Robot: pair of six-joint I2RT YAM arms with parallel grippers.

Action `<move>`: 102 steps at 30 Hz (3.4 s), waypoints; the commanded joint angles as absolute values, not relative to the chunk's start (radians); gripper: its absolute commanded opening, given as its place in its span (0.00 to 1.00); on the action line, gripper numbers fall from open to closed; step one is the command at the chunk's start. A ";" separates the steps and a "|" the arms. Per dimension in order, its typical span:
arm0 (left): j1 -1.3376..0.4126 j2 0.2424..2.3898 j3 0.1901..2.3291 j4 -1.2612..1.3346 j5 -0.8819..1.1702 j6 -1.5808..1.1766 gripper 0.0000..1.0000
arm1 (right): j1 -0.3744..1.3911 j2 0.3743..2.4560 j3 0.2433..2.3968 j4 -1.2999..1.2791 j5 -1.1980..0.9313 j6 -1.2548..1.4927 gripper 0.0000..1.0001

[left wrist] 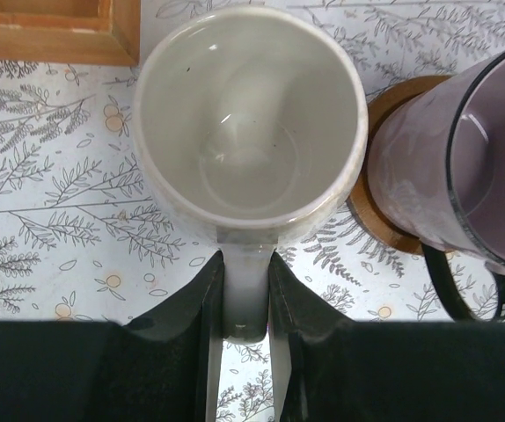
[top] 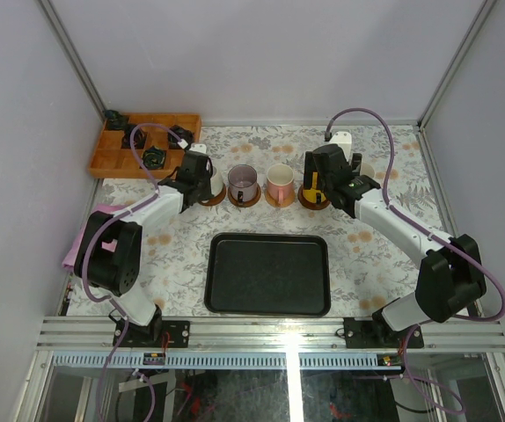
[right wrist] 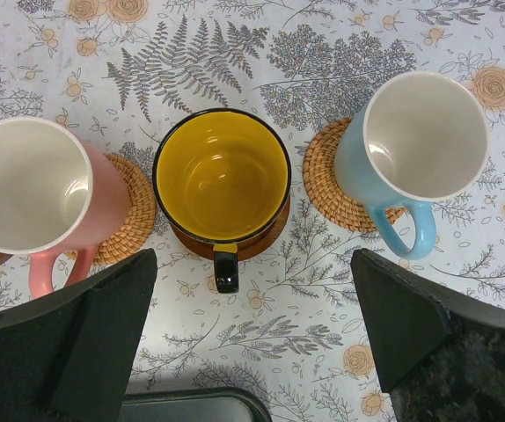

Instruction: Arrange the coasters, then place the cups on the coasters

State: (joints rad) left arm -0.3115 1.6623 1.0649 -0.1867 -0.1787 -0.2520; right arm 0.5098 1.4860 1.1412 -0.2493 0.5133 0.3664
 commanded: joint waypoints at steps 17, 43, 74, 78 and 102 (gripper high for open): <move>-0.302 1.602 1.009 -0.180 -0.194 -0.301 0.23 | 0.505 1.494 1.162 -0.224 0.510 0.387 1.00; -0.302 1.557 0.980 -0.236 -0.211 -0.334 0.75 | 0.506 1.493 1.171 -0.241 0.499 0.393 0.99; -0.301 1.504 0.983 -0.320 -0.325 -0.352 0.77 | 0.506 1.453 1.174 -0.235 0.526 0.377 1.00; -0.302 1.485 0.992 -0.321 -0.317 -0.349 0.80 | 0.505 1.438 1.174 -0.236 0.550 0.376 1.00; 0.085 1.345 1.225 -0.477 -0.240 -0.446 1.00 | -0.058 1.065 1.038 -0.246 0.575 0.467 0.99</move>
State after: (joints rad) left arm -0.0040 1.3792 1.2209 -0.4484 -0.3202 -0.4023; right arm -0.0395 1.1397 1.0592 -0.2600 0.5320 0.4637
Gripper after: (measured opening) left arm 0.995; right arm 0.993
